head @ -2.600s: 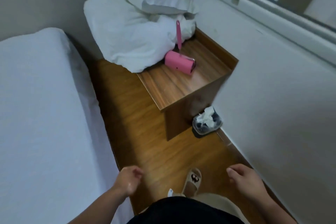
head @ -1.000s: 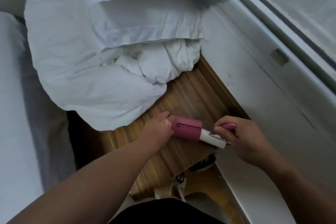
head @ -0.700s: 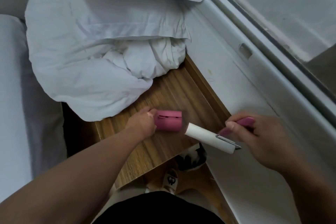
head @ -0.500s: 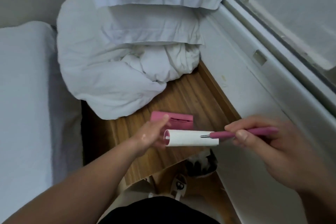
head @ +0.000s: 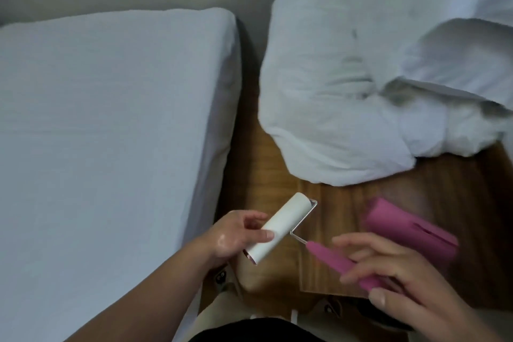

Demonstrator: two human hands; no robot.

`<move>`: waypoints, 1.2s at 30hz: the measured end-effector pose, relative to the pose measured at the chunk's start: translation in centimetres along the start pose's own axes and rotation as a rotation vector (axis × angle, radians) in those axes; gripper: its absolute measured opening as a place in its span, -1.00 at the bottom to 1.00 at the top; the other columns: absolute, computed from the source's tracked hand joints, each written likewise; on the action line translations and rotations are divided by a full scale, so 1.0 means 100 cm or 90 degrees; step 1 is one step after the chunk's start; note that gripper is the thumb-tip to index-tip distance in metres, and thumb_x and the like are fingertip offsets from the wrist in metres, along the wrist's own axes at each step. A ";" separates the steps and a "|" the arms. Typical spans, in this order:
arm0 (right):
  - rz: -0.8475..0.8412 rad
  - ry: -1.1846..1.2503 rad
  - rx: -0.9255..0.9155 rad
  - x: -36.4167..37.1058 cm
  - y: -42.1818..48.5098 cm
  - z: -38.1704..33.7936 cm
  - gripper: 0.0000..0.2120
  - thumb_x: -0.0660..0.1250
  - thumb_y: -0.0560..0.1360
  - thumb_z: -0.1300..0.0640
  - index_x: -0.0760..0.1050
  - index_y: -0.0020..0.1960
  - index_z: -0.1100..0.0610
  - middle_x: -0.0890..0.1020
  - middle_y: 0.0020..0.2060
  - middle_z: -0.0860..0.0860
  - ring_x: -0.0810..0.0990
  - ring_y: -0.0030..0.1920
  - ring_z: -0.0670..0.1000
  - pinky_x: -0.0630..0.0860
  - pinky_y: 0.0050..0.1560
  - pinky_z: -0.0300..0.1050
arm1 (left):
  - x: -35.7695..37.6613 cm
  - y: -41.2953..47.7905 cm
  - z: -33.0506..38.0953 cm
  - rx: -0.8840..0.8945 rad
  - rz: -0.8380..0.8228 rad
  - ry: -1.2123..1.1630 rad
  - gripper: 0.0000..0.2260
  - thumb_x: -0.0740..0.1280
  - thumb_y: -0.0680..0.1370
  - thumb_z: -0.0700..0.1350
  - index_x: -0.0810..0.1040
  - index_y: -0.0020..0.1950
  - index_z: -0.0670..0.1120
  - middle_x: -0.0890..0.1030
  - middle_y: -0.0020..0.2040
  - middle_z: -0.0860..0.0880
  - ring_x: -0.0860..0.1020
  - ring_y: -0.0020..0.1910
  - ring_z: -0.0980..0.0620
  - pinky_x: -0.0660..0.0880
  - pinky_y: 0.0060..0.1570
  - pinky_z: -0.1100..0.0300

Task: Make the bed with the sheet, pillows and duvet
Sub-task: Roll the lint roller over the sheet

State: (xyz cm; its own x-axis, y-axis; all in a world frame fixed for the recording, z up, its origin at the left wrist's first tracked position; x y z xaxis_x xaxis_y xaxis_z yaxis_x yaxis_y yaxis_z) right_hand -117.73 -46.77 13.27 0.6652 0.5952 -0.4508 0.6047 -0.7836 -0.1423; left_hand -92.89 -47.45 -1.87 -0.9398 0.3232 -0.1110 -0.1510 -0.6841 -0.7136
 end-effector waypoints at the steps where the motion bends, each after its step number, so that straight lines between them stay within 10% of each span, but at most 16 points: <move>1: -0.014 -0.020 0.030 0.017 0.020 0.001 -0.92 0.47 0.46 -0.01 0.70 -0.07 -0.17 0.53 0.30 -0.23 0.66 0.07 -0.14 0.56 0.10 -0.10 | -0.021 0.000 -0.014 -0.006 0.007 -0.006 -0.45 0.58 0.33 0.11 0.61 0.29 0.01 0.66 0.14 -0.02 0.62 0.13 0.00 0.54 0.23 0.05; 5: -0.126 -0.091 0.182 0.090 0.108 0.003 -0.76 0.53 0.42 -0.02 0.64 -0.08 -0.39 0.50 0.23 -0.41 0.54 0.14 -0.39 0.49 0.20 -0.32 | -0.119 0.004 -0.061 -0.048 0.035 0.024 -0.62 0.53 0.43 0.05 0.65 0.20 -0.04 0.67 0.07 -0.02 0.64 0.05 -0.02 0.59 0.00 0.11; 15: -0.224 -0.349 0.152 0.201 0.313 -0.059 -0.58 0.33 0.55 -0.03 0.29 0.34 -0.28 0.49 0.07 -0.25 0.51 0.04 -0.13 0.53 0.13 -0.12 | -0.305 0.010 -0.087 -0.082 0.191 -0.109 -0.72 0.52 0.45 -0.02 0.61 0.14 0.07 0.63 0.07 -0.10 0.63 0.00 -0.12 0.52 -0.34 0.27; 29: -0.231 -0.416 -0.012 0.099 0.576 -0.061 -0.59 0.31 0.58 0.01 0.30 0.35 -0.26 0.51 0.08 -0.21 0.55 0.01 -0.09 0.58 0.04 -0.13 | -0.463 0.123 0.045 -0.089 0.399 -0.261 -0.56 0.54 0.45 -0.03 0.44 0.25 0.10 0.69 0.02 -0.02 0.64 -0.02 0.01 0.49 -0.19 0.21; 36: -0.206 -0.351 -0.020 0.033 0.679 -0.034 -0.56 0.33 0.58 0.01 0.26 0.37 -0.24 0.52 0.16 -0.16 0.56 0.09 -0.06 0.58 0.07 -0.12 | -0.521 0.194 0.139 -0.084 0.419 -0.195 -0.83 0.52 0.46 -0.06 0.67 0.03 0.04 0.71 -0.11 0.03 0.64 -0.16 0.05 0.46 -0.26 0.24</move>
State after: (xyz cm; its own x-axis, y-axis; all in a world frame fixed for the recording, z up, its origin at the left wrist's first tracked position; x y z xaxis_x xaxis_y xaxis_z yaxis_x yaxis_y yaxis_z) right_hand -72.95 -97.41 5.14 0.1285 0.6147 -0.7782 0.7556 -0.5690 -0.3246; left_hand -51.10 -86.70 -0.33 -0.8696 -0.3375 -0.3604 0.4937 -0.5833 -0.6450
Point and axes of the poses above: each hand's wrist, its own y-axis towards the middle knuckle, its own x-axis out of the palm, z = x × y, the point moved 9 cm from there along y, towards the middle knuckle
